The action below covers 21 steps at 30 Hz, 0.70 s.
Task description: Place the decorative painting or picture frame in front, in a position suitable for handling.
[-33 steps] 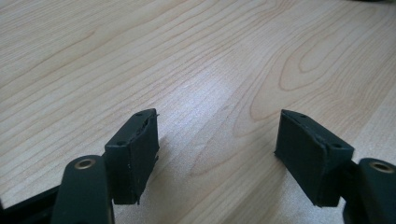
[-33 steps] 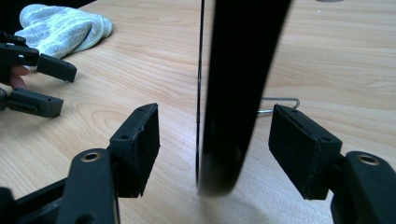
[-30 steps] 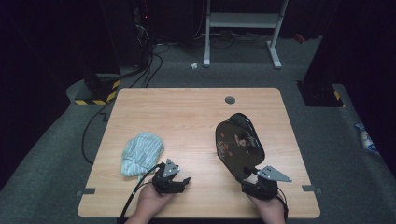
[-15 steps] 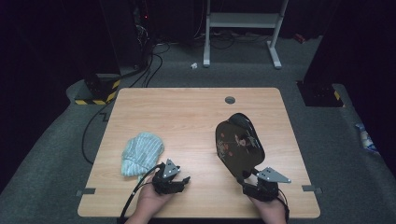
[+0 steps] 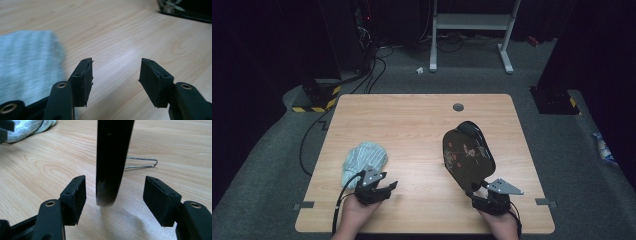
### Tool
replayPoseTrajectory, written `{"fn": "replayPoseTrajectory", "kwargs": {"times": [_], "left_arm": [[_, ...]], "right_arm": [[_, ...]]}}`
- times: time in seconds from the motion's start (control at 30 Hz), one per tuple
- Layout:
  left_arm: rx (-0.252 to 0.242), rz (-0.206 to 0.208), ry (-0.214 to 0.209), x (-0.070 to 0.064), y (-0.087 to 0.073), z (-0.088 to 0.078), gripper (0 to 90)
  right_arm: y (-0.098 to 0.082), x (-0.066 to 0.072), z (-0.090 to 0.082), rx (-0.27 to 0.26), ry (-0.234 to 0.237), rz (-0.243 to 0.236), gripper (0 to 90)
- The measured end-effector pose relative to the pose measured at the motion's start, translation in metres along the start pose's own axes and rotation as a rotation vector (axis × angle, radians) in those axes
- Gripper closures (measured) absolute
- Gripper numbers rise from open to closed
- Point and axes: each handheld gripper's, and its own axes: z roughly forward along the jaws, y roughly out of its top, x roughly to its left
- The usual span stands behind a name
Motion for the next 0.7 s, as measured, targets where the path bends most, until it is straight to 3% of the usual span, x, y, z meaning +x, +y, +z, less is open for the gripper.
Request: {"fn": "replayPoseTrajectory", "kwargs": {"times": [0.1,0.17,0.3,0.43,0.6,0.7], "left_arm": [[-0.01,-0.042,0.046,0.014,-0.001,-0.009,44.8],[-0.017,-0.048,0.095,0.021,-0.001,-0.012,42.3],[0.013,-0.075,0.171,0.034,0.002,-0.01,38.1],[0.052,-0.081,0.195,0.048,0.002,-0.004,37.5],[0.087,-0.148,0.208,0.062,-0.004,0.0,37.4],[0.12,-0.156,0.208,0.066,-0.008,0.005,38.2]], "right_arm": [[0.0,0.0,0.0,0.001,0.002,0.002,34.9],[0.0,0.0,0.0,0.002,0.003,0.004,34.9],[0.0,-0.001,0.001,0.007,0.005,0.005,35.0],[0.0,0.0,0.001,0.011,0.003,0.005,35.1],[0.001,-0.001,0.001,0.013,-0.001,0.006,35.3],[0.001,-0.001,0.002,0.016,-0.001,0.006,35.4]]}}
